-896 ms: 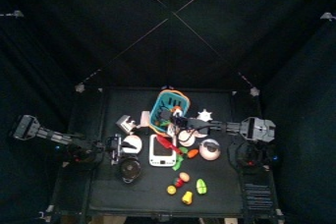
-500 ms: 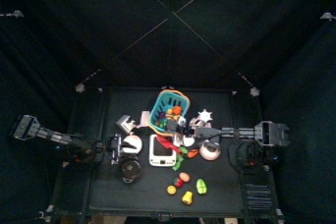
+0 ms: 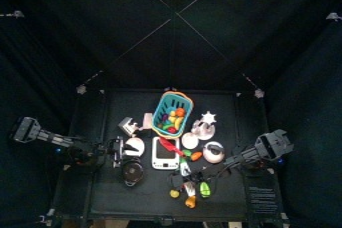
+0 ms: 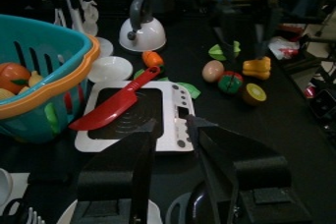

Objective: Grab kiwi half

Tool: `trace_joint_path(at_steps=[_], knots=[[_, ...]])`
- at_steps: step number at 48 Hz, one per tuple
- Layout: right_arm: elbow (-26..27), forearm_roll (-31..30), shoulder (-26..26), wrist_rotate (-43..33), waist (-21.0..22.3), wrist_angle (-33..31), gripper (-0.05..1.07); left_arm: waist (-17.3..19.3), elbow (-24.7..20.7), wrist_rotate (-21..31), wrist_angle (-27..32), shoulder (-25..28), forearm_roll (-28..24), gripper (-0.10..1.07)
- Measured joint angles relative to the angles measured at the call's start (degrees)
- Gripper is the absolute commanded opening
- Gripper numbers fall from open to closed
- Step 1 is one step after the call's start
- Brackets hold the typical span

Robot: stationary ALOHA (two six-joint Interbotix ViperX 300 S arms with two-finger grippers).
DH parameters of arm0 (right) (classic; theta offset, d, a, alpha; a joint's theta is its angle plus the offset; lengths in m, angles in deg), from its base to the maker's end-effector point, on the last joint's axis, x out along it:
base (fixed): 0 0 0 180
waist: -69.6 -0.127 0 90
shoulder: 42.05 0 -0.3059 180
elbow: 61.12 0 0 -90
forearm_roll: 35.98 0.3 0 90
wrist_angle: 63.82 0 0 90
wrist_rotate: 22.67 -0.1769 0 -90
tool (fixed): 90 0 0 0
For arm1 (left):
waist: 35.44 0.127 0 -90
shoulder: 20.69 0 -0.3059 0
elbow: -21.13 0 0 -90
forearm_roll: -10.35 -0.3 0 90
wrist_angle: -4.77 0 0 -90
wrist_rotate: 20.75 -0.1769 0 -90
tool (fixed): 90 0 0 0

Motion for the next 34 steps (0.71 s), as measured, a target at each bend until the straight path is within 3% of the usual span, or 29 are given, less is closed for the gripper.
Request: trace_joint_path(at_steps=[11,34], knots=[[5.4,12.0,6.7,0.2,-0.5,-4.5,0.94,0.2,0.0,0.0,0.0,0.0,0.2,0.72],[8.7,9.9,12.7,0.3,-4.5,-8.3,0.93,0.2,0.0,0.0,0.0,0.0,0.3,0.72]])
